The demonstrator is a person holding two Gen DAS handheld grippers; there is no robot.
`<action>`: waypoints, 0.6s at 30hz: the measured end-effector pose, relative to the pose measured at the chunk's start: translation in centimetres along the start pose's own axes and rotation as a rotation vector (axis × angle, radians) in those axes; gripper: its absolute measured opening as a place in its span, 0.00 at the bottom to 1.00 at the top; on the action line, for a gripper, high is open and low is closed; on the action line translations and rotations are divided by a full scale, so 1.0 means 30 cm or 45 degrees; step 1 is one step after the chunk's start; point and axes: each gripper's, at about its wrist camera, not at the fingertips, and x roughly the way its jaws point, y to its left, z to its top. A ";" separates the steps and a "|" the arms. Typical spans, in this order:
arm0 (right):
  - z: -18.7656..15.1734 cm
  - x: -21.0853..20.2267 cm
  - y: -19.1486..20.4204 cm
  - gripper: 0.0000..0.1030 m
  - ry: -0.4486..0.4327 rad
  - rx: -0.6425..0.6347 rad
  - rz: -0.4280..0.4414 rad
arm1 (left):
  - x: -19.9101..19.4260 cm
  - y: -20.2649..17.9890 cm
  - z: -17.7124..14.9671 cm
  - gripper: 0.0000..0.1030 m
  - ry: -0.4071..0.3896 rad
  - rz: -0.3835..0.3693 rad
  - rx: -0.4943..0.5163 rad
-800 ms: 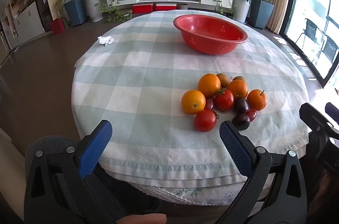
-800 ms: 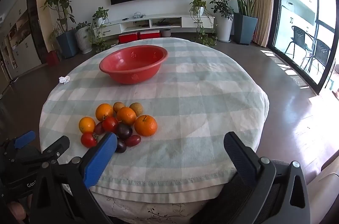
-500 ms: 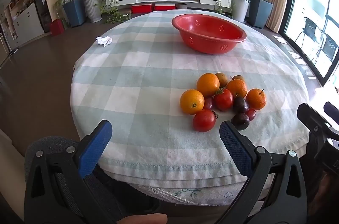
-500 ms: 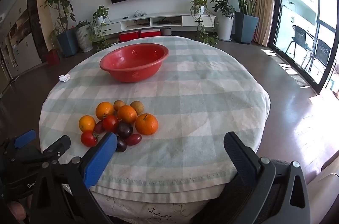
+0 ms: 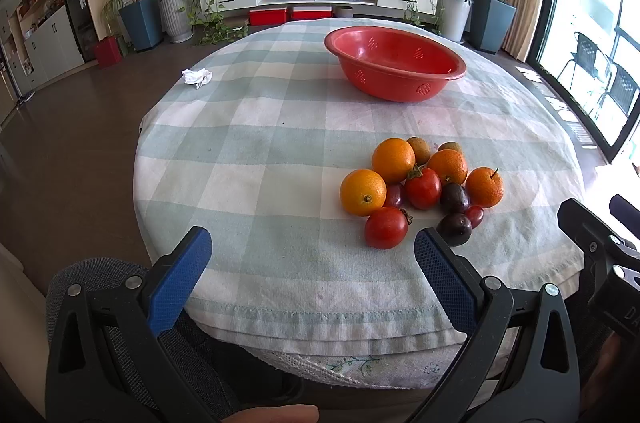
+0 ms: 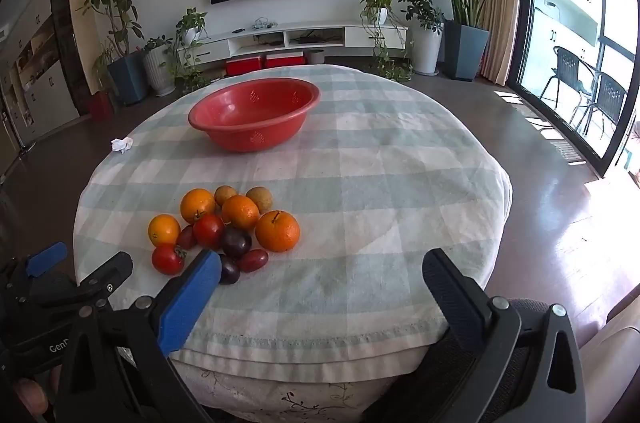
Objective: Organize fruits
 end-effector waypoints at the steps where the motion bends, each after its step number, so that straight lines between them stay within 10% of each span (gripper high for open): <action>1: -0.002 0.002 0.000 1.00 0.000 -0.002 0.001 | 0.001 0.000 -0.001 1.00 0.001 -0.001 0.001; 18: -0.006 0.007 0.005 1.00 0.003 -0.001 0.000 | 0.001 -0.001 -0.001 1.00 0.002 0.002 0.004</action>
